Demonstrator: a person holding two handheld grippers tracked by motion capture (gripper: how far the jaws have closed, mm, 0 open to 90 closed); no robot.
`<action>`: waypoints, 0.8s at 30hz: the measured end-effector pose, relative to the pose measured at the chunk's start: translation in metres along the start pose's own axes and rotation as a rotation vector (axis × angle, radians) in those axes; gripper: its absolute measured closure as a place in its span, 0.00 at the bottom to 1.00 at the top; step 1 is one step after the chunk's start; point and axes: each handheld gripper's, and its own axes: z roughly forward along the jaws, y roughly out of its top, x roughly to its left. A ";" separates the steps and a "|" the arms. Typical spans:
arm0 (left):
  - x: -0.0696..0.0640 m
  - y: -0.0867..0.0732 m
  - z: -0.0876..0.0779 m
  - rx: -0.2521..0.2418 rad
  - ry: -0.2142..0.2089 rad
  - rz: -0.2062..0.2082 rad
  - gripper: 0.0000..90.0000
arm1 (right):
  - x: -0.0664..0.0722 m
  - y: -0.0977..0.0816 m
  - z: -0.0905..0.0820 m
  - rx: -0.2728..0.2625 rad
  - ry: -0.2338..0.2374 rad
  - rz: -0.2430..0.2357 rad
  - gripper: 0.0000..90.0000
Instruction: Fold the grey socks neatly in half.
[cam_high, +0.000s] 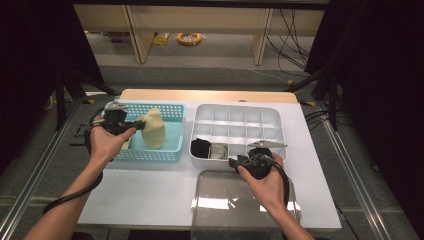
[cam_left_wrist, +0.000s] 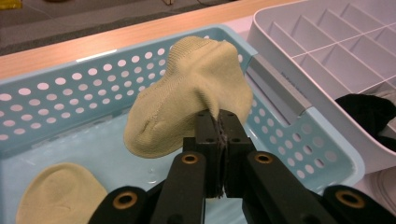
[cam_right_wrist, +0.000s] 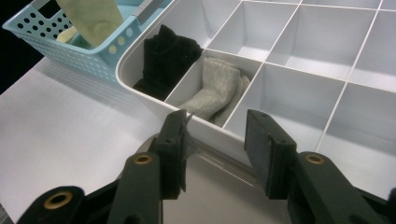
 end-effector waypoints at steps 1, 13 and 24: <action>-0.001 -0.001 -0.001 -0.008 -0.001 -0.002 0.98 | -0.001 0.000 0.000 0.004 -0.004 -0.008 0.66; -0.009 -0.008 -0.007 -0.131 -0.025 -0.021 0.98 | 0.000 0.000 0.002 0.006 -0.020 -0.018 0.66; -0.015 -0.011 -0.016 -0.196 -0.034 -0.010 0.98 | 0.001 -0.001 0.002 -0.009 -0.003 -0.010 0.66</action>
